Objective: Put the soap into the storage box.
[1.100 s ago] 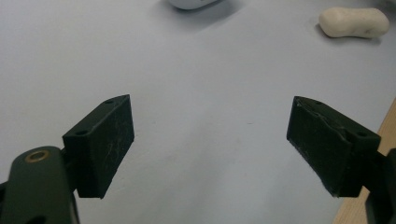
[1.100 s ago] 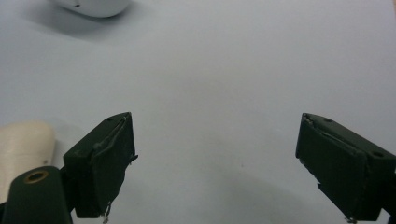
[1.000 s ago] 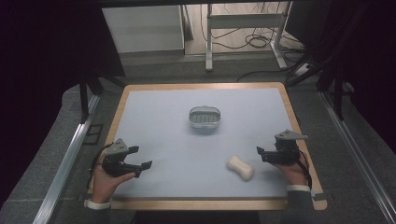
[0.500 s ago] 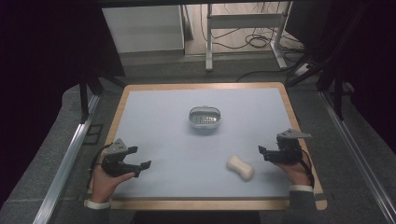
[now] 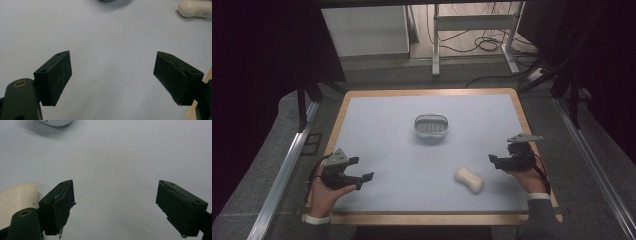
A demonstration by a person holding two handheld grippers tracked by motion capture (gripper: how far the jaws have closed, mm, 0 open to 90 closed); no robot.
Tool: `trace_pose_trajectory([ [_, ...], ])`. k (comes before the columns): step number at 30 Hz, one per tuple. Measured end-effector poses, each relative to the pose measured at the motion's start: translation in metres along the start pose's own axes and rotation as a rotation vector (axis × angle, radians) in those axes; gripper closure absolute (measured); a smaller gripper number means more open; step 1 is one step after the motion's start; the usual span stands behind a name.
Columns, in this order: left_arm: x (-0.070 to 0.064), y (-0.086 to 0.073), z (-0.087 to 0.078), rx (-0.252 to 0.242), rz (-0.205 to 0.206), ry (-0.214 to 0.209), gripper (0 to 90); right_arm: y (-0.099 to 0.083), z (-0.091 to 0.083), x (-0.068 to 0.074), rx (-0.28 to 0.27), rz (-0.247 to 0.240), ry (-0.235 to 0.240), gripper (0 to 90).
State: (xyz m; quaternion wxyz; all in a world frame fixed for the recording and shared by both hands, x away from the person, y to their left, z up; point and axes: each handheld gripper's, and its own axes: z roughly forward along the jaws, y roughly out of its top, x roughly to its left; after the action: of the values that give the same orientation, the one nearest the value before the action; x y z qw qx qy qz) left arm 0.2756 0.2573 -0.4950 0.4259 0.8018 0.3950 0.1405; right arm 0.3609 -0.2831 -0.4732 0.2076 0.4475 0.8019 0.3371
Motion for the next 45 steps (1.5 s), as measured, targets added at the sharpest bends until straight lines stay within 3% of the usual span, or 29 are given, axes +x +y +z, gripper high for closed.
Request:
trace_pose_trajectory([
  [15, 0.000, 0.001, 0.002, 0.003, 0.000, -0.006, 15.4, 0.013, -0.003, 0.008, 0.044, -0.045, 0.029, 14.8],
  [27, 0.000, 0.001, 0.003, 0.007, -0.001, -0.013, 15.3, 0.024, -0.008, 0.024, 0.077, -0.067, 0.055, 16.6],
  [37, 0.001, 0.002, 0.003, 0.004, -0.001, -0.019, 15.3, 0.028, -0.006, 0.045, 0.144, -0.133, 0.098, 21.6],
  [45, 0.000, 0.002, 0.003, 0.004, 0.000, -0.023, 15.3, 0.030, 0.002, 0.064, 0.229, -0.189, 0.128, 23.9],
])
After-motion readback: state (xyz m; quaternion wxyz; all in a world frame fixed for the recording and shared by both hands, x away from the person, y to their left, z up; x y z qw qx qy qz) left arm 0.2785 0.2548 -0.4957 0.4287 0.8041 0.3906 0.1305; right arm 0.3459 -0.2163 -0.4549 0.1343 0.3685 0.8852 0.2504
